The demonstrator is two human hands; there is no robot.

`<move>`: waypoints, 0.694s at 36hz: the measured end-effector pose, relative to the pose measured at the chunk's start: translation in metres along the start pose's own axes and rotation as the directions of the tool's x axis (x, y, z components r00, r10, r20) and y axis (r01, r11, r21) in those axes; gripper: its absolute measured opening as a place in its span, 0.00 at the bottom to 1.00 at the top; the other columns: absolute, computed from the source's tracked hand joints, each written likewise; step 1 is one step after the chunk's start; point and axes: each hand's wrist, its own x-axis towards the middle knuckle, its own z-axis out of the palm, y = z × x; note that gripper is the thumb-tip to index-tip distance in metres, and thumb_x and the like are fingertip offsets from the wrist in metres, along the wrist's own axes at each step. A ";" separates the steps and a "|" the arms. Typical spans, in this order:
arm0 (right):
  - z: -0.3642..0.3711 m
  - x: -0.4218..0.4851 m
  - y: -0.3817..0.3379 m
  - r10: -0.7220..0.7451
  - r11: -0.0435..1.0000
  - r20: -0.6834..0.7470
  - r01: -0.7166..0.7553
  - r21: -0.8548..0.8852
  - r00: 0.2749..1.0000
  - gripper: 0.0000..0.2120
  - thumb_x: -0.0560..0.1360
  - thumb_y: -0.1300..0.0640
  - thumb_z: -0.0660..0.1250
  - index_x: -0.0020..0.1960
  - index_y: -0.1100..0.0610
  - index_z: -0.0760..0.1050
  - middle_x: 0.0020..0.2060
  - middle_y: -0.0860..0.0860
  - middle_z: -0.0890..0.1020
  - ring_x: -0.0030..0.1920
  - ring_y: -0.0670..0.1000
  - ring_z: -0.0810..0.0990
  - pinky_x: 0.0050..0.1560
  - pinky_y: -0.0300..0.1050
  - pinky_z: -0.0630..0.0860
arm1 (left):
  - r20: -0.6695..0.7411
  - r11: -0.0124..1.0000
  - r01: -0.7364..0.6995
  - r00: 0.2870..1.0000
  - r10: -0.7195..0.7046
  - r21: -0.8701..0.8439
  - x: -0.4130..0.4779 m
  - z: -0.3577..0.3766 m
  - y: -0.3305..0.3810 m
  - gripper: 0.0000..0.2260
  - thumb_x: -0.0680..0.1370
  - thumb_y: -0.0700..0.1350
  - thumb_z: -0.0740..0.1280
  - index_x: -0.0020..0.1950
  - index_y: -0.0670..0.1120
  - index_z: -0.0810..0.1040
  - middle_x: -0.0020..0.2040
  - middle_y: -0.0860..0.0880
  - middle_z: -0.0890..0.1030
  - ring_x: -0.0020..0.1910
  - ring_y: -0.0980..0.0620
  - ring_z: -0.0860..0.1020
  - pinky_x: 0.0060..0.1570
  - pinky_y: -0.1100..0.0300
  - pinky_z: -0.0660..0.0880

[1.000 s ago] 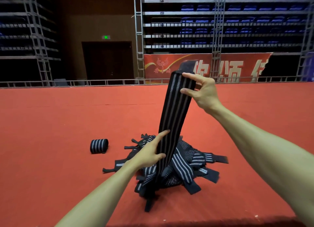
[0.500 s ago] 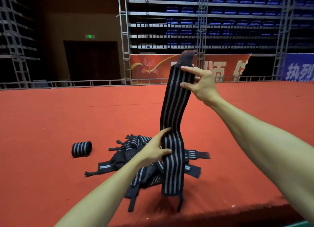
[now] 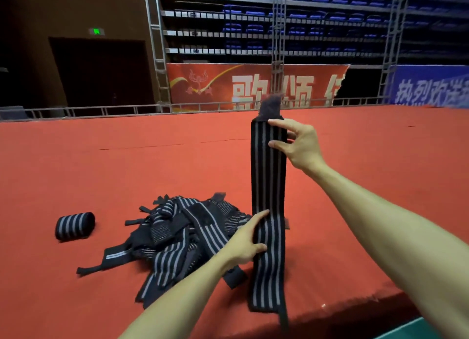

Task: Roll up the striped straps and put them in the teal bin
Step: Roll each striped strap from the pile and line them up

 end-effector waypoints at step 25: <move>0.072 -0.033 0.084 0.140 0.985 0.034 -0.143 0.095 0.990 0.24 0.68 0.70 0.77 0.63 0.60 0.80 0.53 0.45 0.80 0.52 0.35 0.76 0.52 0.26 0.74 | -0.474 0.823 0.497 0.815 -0.334 0.274 0.027 -0.140 -0.071 0.12 0.78 0.45 0.70 0.59 0.42 0.79 0.55 0.46 0.80 0.56 0.47 0.78 0.54 0.57 0.73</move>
